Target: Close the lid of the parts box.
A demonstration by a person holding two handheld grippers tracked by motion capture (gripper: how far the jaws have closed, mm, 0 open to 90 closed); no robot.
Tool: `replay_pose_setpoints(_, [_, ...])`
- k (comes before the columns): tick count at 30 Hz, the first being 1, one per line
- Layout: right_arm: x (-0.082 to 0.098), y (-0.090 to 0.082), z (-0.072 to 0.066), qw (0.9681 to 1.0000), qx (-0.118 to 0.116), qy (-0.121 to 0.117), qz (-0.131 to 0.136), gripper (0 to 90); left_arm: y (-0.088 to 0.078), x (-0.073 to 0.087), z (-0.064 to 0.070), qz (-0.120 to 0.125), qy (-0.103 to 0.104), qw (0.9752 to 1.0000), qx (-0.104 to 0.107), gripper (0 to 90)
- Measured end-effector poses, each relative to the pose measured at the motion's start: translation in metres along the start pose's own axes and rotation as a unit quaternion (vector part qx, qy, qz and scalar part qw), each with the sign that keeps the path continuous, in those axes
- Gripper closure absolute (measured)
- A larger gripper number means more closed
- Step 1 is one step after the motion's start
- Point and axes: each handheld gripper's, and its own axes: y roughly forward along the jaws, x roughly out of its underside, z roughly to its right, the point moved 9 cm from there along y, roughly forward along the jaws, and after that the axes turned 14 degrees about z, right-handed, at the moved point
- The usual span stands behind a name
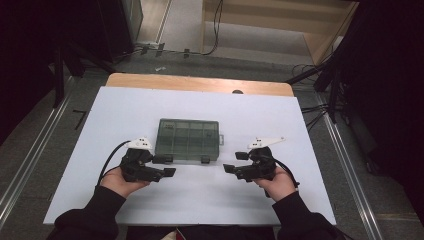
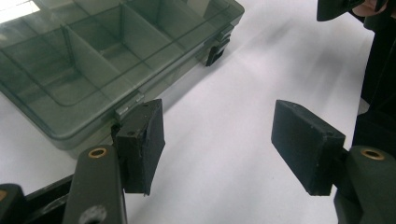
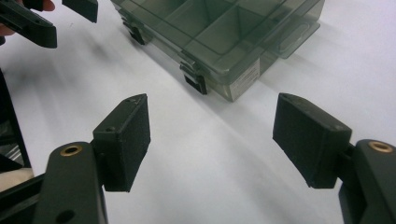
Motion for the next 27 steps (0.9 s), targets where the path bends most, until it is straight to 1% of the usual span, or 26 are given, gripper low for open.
replay_pose_setpoints(2, [0.003, -0.003, -0.001, 1.0, -0.005, 0.0, -0.003, 25.4, -0.001, 0.001, 0.0, -0.002, 0.002, 1.0, -0.002, 35.2])
replay_pose_setpoints(3, [0.004, -0.004, -0.001, 1.0, -0.006, -0.002, -0.004, 25.4, -0.002, 0.002, 0.001, -0.005, 0.003, 1.0, -0.003, 35.2])
replay_pose_setpoints(5, [0.007, -0.006, -0.001, 1.0, -0.005, -0.003, -0.007, 25.4, -0.002, 0.003, 0.002, -0.003, 0.005, 1.0, -0.004, 35.2])
replay_pose_setpoints(8, [0.01, -0.01, 0.001, 1.0, -0.001, 0.0, -0.009, 25.4, -0.005, 0.005, 0.003, -0.007, 0.008, 0.9999, -0.003, 35.1])
replay_pose_setpoints(11, [0.013, -0.014, 0.003, 0.9999, 0.001, 0.006, -0.009, 25.4, -0.007, 0.007, 0.003, -0.008, 0.007, 0.9999, -0.002, 34.5])
replay_pose_setpoints(12, [0.014, -0.016, 0.004, 1.0, 0.001, 0.004, -0.009, 25.4, -0.008, 0.008, 0.003, -0.008, 0.005, 0.9999, -0.003, 34.5])
replay_pose_setpoints(15, [0.018, -0.02, 0.006, 0.9999, 0.007, 0.008, -0.009, 25.4, -0.01, 0.009, 0.003, -0.006, 0.002, 1.0, -0.001, 34.5])
replay_pose_setpoints(20, [0.022, -0.028, 0.009, 0.9998, 0.011, 0.015, -0.005, 25.4, -0.013, 0.013, 0.004, -0.009, 0.003, 1.0, 0.001, 34.5])
replay_pose_setpoints(24, [0.026, -0.031, 0.011, 0.9998, 0.013, 0.013, -0.005, 25.4, -0.016, 0.015, 0.004, -0.008, 0.003, 1.0, 0.001, 34.5])
replay_pose_setpoints(27, [0.03, -0.034, 0.012, 0.9999, 0.015, 0.003, -0.008, 25.4, -0.02, 0.017, 0.002, -0.008, 0.0, 1.0, -0.002, 34.5])
